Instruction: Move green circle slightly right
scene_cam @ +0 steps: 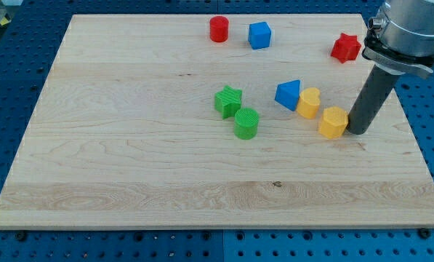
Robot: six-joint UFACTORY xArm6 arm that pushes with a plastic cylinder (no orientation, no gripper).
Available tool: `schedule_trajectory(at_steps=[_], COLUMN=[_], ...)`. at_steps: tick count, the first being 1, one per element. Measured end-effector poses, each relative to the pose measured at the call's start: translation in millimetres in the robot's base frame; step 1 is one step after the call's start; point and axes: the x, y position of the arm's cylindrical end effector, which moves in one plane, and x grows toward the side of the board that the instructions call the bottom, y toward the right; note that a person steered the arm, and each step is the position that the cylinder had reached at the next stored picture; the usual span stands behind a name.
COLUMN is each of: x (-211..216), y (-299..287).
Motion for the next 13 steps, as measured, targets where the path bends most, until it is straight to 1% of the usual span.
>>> schedule_trajectory(at_steps=[3,4,5,6,7,8,9,10,13], x=[6.0,27.9,60.9,60.6,37.9,23.8,16.3,3.7,3.7], y=[-6.2,-7.1,-16.7,-55.5,-129.5,-203.3,-258.9,-257.1,-174.7])
